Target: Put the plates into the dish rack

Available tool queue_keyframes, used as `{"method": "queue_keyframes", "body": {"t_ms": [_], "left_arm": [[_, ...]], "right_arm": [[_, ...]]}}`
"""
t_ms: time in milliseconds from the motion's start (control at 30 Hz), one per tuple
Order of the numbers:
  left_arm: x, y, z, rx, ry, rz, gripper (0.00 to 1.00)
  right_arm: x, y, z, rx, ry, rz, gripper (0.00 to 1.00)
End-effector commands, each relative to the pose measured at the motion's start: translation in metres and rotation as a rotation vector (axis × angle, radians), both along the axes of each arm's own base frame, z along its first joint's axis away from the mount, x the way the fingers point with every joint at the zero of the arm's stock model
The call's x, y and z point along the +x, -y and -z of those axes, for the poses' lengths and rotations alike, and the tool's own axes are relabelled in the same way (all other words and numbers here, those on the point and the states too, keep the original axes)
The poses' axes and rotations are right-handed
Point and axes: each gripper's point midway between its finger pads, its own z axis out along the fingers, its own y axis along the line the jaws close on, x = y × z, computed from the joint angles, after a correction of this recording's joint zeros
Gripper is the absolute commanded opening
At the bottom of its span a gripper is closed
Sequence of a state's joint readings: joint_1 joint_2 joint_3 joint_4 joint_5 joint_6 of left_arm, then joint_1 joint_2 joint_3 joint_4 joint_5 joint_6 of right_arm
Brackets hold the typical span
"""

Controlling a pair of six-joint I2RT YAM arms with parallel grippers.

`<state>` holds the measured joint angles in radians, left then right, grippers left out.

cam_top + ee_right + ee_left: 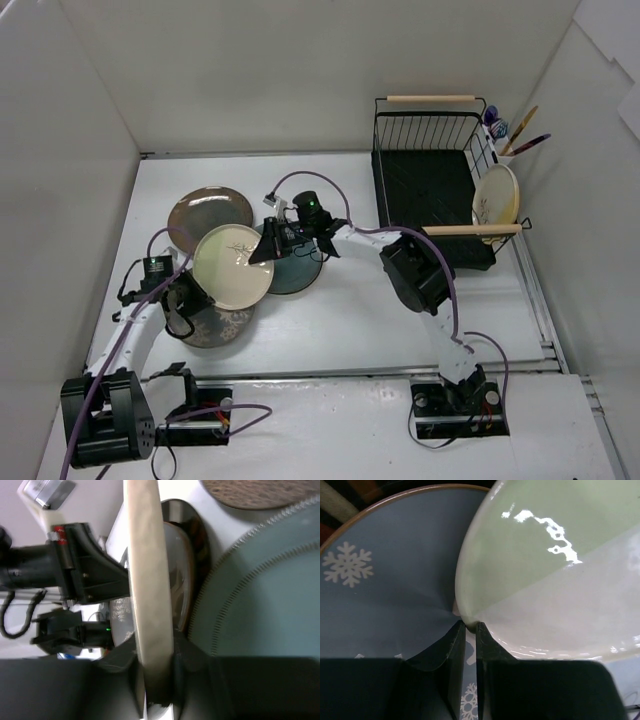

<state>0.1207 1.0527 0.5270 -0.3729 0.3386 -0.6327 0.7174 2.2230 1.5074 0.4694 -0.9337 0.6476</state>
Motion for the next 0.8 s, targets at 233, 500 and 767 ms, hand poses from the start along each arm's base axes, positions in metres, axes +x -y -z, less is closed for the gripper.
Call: {"method": "queue_keyframes", "body": {"t_ms": [233, 500, 767], "left_arm": [[0.035, 0.012, -0.051, -0.017, 0.207, 0.066, 0.00], [0.039, 0.005, -0.077, 0.028, 0.246, 0.066, 0.29], [0.042, -0.005, -0.110, 0.101, 0.303, 0.057, 0.67]], "right_arm": [[-0.028, -0.020, -0.104, 0.211, 0.175, -0.133, 0.00], [-0.009, -0.002, -0.150, 0.216, 0.272, -0.077, 0.00], [0.013, 0.026, -0.191, 0.103, 0.459, 0.033, 0.00]]}}
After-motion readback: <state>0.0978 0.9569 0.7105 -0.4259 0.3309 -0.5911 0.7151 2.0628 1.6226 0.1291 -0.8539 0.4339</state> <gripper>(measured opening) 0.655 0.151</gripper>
